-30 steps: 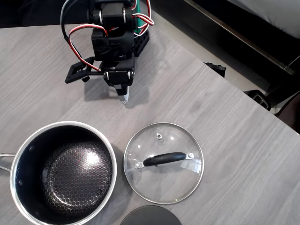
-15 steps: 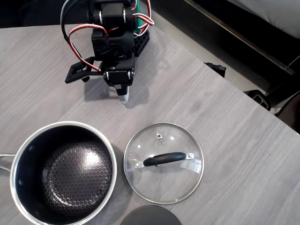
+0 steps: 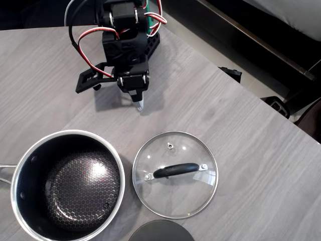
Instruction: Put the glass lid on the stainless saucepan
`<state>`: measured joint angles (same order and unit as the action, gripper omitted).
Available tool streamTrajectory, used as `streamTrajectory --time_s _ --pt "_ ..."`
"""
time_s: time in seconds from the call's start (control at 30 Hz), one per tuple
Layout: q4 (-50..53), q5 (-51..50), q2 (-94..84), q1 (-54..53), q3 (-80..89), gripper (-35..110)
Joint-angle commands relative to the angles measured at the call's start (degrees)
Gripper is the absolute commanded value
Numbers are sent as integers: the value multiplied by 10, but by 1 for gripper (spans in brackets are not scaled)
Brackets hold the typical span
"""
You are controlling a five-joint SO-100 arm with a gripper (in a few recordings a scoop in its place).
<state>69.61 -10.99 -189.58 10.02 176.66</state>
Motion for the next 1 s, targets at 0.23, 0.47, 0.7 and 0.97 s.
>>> streamTrajectory --time_s 0.23,0.47,0.7,0.97 --pt "-185 75 114 84 -175 0" --pt "44 2 744 89 -836 0" --pt "204 -11 1087 95 -1239 1" --pt "220 -11 1158 98 -1265 15"
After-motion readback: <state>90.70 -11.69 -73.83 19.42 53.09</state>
